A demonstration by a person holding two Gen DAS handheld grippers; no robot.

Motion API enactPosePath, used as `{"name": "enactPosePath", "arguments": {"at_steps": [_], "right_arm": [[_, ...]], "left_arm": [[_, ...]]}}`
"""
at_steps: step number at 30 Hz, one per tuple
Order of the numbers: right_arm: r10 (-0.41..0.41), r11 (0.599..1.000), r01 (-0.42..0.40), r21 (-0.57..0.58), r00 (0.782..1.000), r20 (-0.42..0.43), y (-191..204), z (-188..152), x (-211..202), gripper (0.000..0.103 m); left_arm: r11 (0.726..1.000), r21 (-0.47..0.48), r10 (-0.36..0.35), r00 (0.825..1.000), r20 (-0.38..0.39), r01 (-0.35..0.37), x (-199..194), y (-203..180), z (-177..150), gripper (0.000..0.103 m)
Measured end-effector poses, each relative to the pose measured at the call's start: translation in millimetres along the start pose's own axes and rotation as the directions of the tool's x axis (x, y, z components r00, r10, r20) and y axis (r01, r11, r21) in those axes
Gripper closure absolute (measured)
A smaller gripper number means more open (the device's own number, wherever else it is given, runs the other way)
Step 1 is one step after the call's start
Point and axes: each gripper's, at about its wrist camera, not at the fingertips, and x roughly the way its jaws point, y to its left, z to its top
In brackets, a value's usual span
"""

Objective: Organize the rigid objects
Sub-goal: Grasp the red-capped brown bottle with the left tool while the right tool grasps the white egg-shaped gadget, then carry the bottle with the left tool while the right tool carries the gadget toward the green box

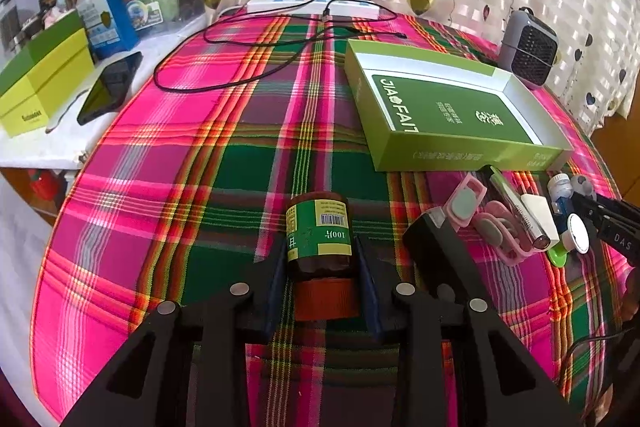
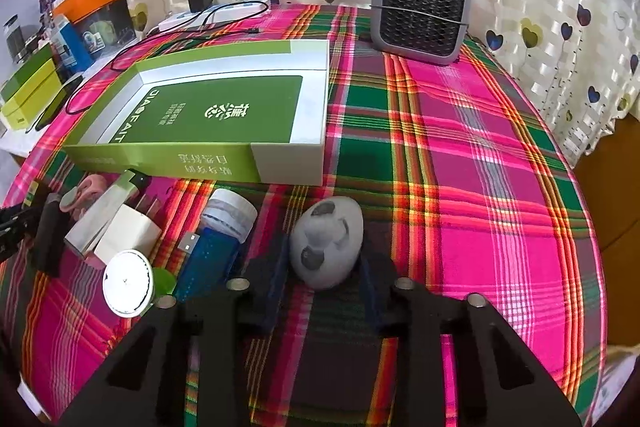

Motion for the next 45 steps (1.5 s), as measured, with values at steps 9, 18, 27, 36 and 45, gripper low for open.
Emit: {"name": "enactPosePath", "arguments": {"at_steps": [9,18,27,36,45], "right_arm": [[0.02,1.0,-0.02,0.016,1.0,0.003,-2,0,-2,0.07],[0.051,0.998,-0.052,0.025,0.998,0.031,-1,7,-15,0.07],[0.074,0.997,-0.075,0.011,0.996,0.057,4,26,-23,0.07],[0.107,0.994,-0.107,-0.01,0.992,0.062,10,50,-15,0.07],[0.156,0.987,-0.154,-0.046,0.987,0.034,19,77,7,0.07]], "left_arm": [[0.999,0.0,-0.032,0.999,0.003,0.032,-6,-4,5,0.072],[0.998,0.024,-0.052,0.998,0.03,0.052,-19,-10,17,0.072],[0.997,0.045,-0.071,0.996,0.049,0.068,-24,-17,35,0.072],[0.988,0.093,-0.125,0.991,0.049,0.121,-12,-40,66,0.072],[0.97,0.125,-0.21,0.977,0.016,0.207,14,-59,94,0.072]]}}
